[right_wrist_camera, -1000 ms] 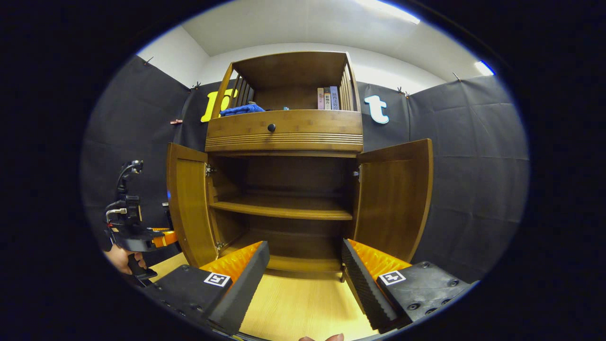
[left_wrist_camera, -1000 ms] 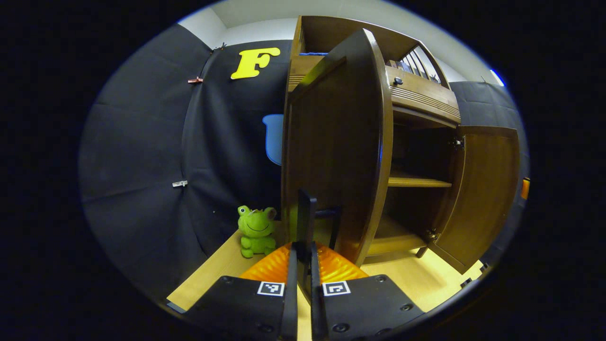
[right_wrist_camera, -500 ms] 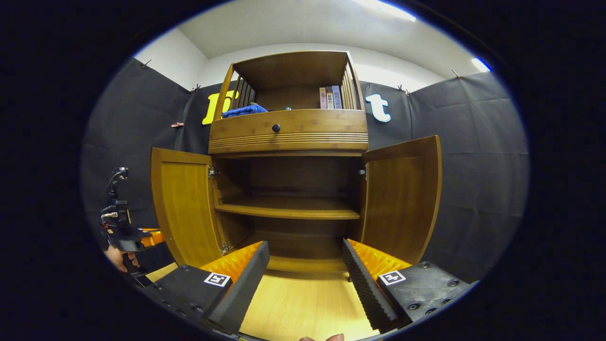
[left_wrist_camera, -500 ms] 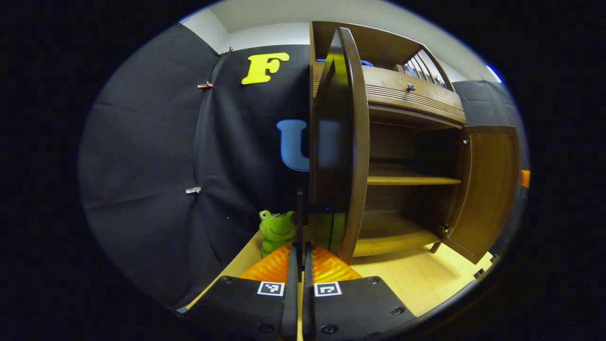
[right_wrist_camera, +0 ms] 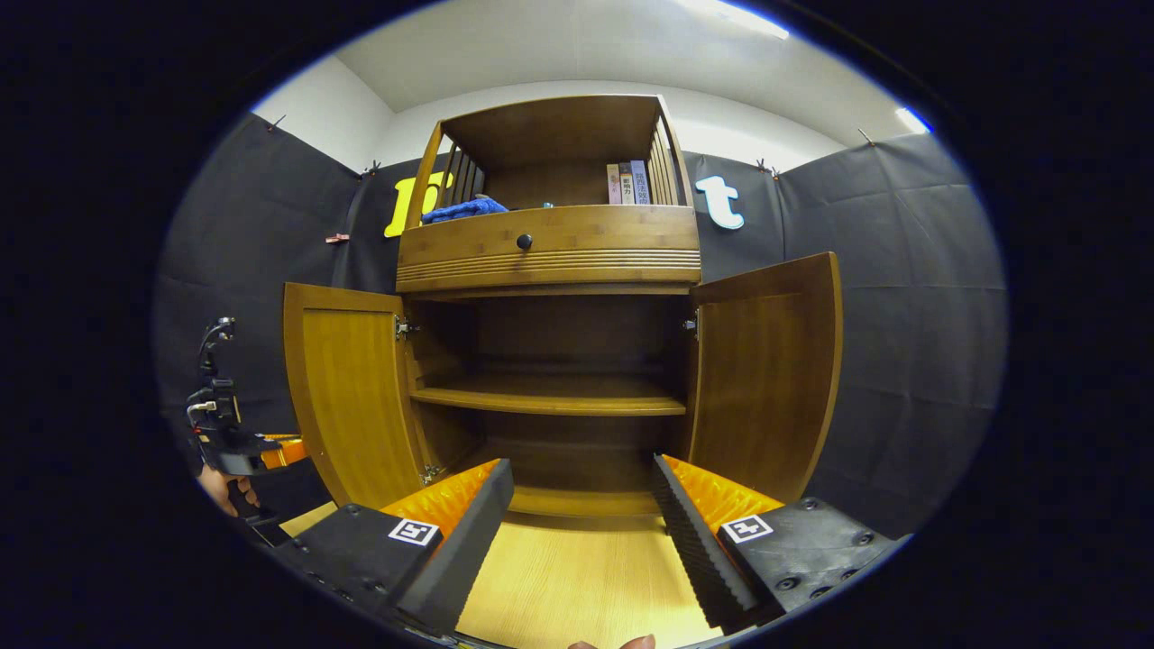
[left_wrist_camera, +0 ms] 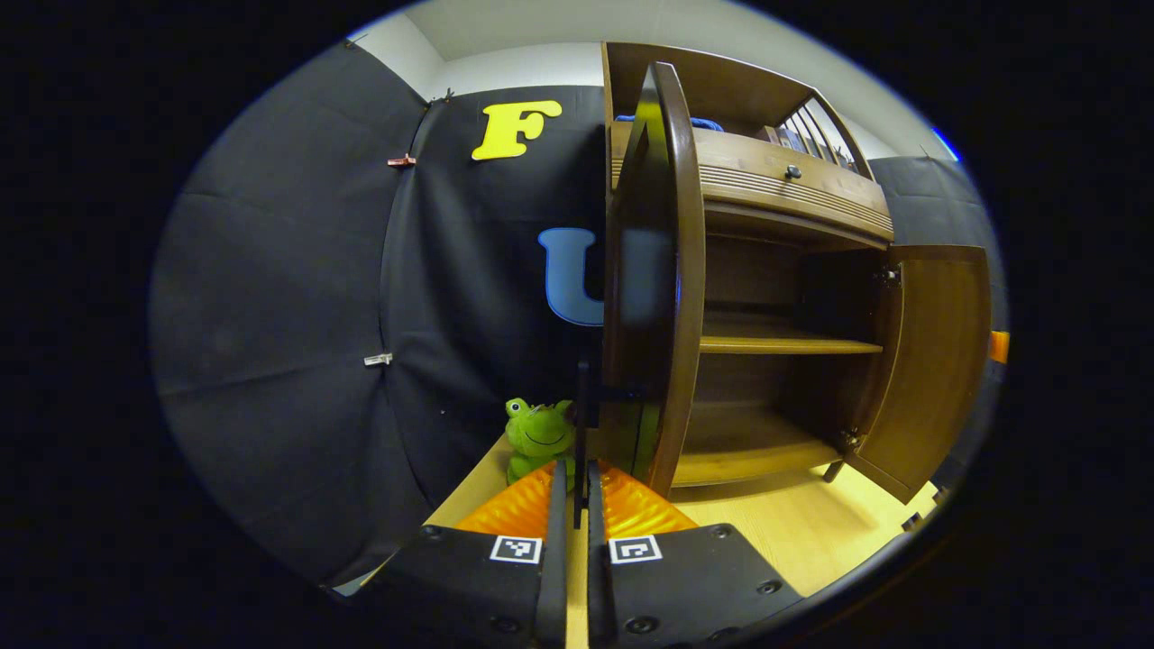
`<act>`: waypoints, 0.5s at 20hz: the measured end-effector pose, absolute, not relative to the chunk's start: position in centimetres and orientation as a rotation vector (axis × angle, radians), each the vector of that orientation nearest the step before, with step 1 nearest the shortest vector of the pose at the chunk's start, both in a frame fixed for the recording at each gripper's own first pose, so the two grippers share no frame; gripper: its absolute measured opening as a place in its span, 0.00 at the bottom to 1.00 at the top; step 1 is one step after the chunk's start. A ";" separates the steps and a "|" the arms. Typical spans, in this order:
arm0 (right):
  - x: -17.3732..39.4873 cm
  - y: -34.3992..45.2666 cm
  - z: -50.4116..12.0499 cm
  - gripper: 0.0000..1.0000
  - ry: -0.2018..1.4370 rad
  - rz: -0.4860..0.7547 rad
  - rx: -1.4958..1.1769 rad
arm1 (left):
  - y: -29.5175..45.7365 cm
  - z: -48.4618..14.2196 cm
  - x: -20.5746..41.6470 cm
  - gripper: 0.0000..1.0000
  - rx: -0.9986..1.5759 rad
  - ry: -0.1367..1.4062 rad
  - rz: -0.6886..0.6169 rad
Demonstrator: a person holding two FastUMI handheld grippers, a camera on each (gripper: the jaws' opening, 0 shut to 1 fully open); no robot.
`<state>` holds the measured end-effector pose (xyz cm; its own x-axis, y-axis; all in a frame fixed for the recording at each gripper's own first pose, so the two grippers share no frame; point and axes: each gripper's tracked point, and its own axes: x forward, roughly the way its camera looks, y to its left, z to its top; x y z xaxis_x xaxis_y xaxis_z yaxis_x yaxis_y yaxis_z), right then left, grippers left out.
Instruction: Open the right door of the double-door shoe cabinet with the right hand, and open the left door with the left hand.
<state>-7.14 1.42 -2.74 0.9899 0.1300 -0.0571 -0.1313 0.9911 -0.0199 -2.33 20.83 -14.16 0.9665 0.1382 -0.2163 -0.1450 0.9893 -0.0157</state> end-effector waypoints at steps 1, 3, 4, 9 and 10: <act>-7.2 1.4 -2.8 0.98 0.059 0.133 -0.021 | 20.9 -14.2 -2.7 0.13 -0.027 0.216 0.147; -7.4 1.3 -3.0 0.98 0.064 0.137 -0.014 | 21.0 -14.0 -3.4 0.13 -0.030 0.218 0.158; -7.3 1.3 -3.1 0.98 0.064 0.138 -0.016 | 20.9 -13.9 -3.8 0.15 -0.034 0.220 0.160; -7.1 1.1 -2.9 0.98 0.054 0.149 -0.030 | 19.7 -13.0 -6.0 0.34 0.003 0.209 0.137; -7.0 1.1 -3.0 0.98 0.053 0.150 -0.027 | 19.4 -12.5 -6.3 0.50 0.016 0.200 0.126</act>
<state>-7.04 1.06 -2.96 0.9874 0.1486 -0.0550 -0.1501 0.9884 -0.0234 -6.33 19.37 -12.53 0.9723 0.1261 -0.1967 -0.1229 0.9920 0.0288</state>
